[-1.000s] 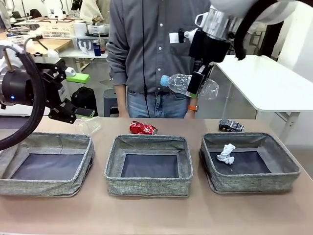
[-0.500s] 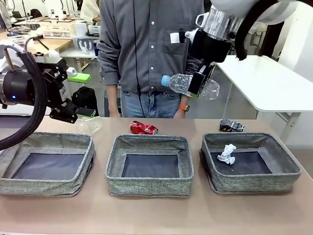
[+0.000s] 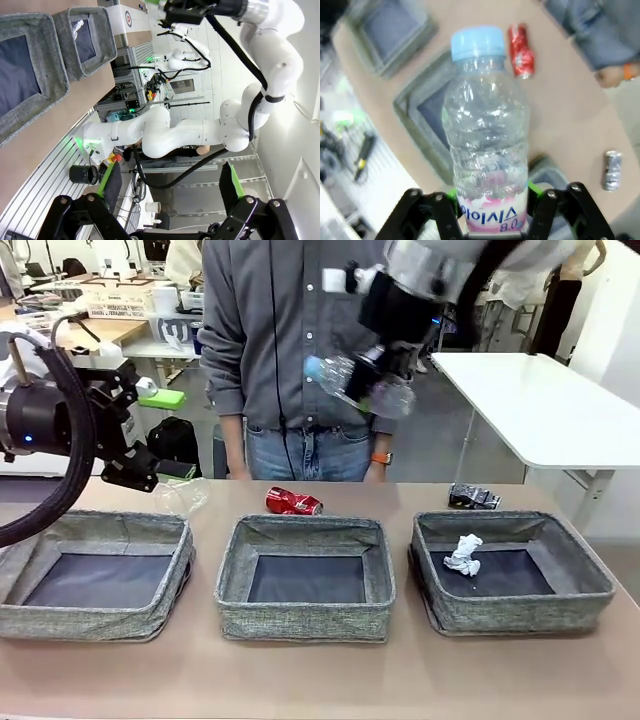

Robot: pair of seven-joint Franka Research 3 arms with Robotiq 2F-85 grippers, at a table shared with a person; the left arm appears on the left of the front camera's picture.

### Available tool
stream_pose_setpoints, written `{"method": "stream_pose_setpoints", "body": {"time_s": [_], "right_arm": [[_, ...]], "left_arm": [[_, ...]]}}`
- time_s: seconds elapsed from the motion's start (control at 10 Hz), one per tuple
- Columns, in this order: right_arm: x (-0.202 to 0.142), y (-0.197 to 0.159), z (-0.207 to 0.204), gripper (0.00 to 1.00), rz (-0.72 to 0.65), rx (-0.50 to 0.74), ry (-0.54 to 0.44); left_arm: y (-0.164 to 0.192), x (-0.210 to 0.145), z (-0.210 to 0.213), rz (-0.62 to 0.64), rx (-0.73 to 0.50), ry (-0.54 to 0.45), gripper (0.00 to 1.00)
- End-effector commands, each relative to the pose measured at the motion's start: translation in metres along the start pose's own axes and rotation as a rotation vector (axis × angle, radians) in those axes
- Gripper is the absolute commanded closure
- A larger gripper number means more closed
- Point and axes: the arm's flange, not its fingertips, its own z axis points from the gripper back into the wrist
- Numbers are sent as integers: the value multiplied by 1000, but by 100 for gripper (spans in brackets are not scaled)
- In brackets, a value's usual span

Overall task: Sort the waste into the appropriate baskets.
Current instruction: Pick up the waste item pointed out by the person.

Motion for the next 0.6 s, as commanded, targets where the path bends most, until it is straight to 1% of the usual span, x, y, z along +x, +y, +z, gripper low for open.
{"method": "stream_pose_setpoints", "body": {"time_s": [0.0, 0.1, 0.2, 0.3, 0.4, 0.5], "right_arm": [[52, 38, 8, 72, -264, -96, 17], [67, 57, 16, 72, -398, -124, 75], [80, 77, 24, 72, -473, -148, 135], [93, 94, 33, 72, -515, -144, 183], [99, 108, 40, 72, -526, -168, 180], [103, 120, 50, 72, -511, -168, 175]], "left_arm": [[-2, -2, -3, 3, -25, -8, 0], [-2, -2, -3, 3, -25, -8, 0], [-2, -2, -3, 3, -25, -8, 0], [-2, -2, -3, 3, -25, -8, 0], [-2, -2, -3, 3, -25, -8, 0], [-2, -2, -3, 3, -25, -8, 0]]}}
